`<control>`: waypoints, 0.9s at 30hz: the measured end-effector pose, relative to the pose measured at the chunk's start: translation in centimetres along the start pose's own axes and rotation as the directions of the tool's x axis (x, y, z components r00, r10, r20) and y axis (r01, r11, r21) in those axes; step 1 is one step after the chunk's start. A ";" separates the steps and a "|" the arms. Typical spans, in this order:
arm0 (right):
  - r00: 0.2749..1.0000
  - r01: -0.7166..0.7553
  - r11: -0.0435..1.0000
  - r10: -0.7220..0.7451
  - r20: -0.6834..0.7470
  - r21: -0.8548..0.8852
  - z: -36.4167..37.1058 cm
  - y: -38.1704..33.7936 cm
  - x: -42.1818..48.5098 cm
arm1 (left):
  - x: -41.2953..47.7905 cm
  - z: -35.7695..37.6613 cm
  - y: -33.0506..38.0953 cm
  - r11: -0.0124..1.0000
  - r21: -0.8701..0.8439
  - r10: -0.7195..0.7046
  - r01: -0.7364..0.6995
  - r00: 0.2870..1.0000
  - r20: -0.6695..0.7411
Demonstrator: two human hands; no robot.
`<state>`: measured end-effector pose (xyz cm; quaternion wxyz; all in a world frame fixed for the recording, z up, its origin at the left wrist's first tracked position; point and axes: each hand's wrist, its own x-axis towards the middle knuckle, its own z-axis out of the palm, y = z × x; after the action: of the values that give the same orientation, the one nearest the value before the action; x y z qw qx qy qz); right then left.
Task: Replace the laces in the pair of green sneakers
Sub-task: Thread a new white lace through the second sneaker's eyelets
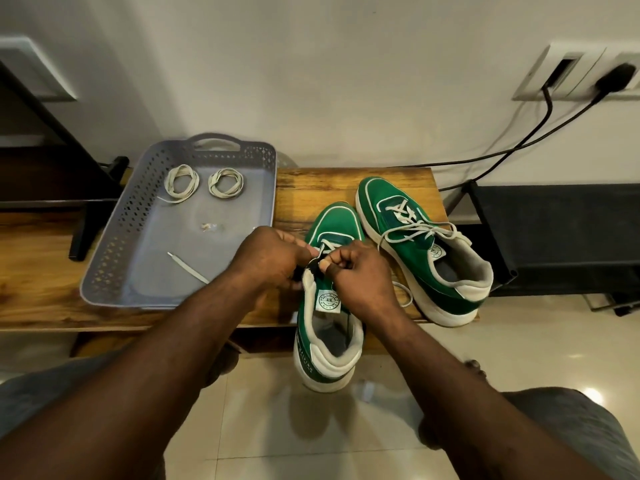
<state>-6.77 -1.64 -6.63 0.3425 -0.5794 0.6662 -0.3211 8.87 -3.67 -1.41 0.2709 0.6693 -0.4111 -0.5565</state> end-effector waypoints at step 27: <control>0.991 0.058 0.998 -0.054 0.123 -0.025 -1.0 0.0 0.2 | 0.9 0.5 2.0 0.759 0.644 0.091 -0.096 0.995 0.040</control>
<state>-7.66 -1.79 -6.11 0.3650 -0.6213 0.6321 -0.2851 7.92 -5.42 -0.34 0.0506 0.6985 -0.6109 -0.3694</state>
